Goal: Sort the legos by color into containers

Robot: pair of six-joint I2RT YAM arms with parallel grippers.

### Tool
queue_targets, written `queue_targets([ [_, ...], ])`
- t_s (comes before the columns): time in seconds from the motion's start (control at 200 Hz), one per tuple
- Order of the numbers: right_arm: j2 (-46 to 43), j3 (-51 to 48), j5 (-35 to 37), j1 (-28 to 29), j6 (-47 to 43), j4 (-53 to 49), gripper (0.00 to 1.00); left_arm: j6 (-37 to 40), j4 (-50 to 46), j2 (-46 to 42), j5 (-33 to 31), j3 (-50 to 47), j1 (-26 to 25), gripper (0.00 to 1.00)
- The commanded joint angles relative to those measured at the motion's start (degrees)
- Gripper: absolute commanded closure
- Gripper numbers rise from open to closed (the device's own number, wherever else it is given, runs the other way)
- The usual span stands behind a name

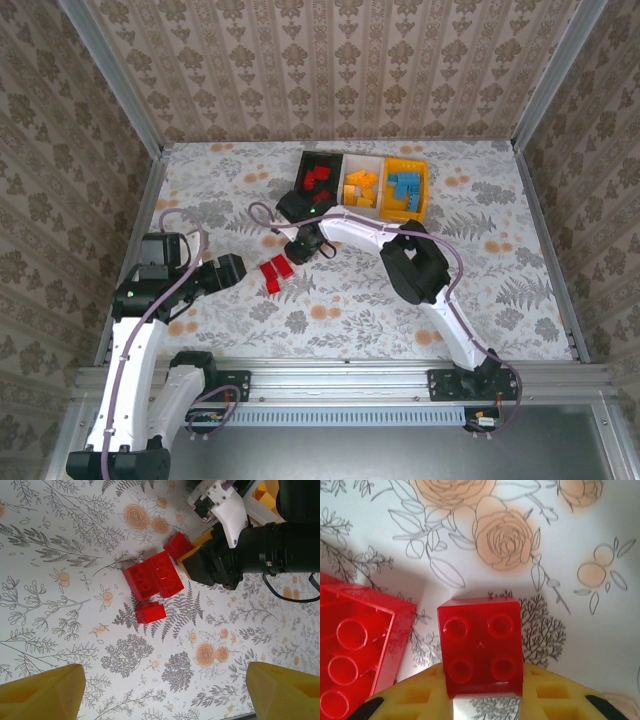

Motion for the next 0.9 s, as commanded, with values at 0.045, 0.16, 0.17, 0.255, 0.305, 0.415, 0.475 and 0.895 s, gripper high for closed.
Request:
queue_targets([
  [0.045, -10.4, -5.4, -7.0, -3.5, 6.8, 3.8, 0.80, 1.4, -0.4, 0.1, 1.1, -0.1, 0.5, 0.15],
  [0.16, -15.3, -7.5, -13.3, -7.6, 14.0, 7.1, 0.77, 1.3, -0.2, 0.1, 1.3, -0.1, 0.6, 0.15],
  [0.17, -15.5, -7.5, -13.7, -8.1, 14.9, 7.3, 0.77, 1.3, -0.2, 0.2, 1.3, -0.3, 0.6, 0.15],
  [0.255, -15.9, -5.8, -15.5, -11.5, 21.3, 7.8, 0.75, 1.2, 0.0, 0.4, 1.4, -0.4, 0.6, 0.15],
  [0.305, -15.3, -4.1, -15.0, -13.4, 25.5, 7.6, 0.74, 1.2, 0.0, 0.5, 1.4, -0.5, 0.6, 0.15],
  [0.415, -11.8, 0.2, -14.8, -17.3, 35.6, 8.5, 0.74, 1.0, 0.3, 0.5, 1.4, -1.0, 0.6, 0.15],
  [0.475, -9.1, 3.0, -15.0, -18.7, 40.1, 8.7, 0.74, 1.0, 0.5, 0.6, 1.4, -1.4, 0.6, 0.15],
  [0.895, 10.2, 27.7, -9.3, -19.5, 51.1, 7.9, 0.66, 1.5, 1.5, 2.3, 1.5, -2.0, 0.5, 0.14],
])
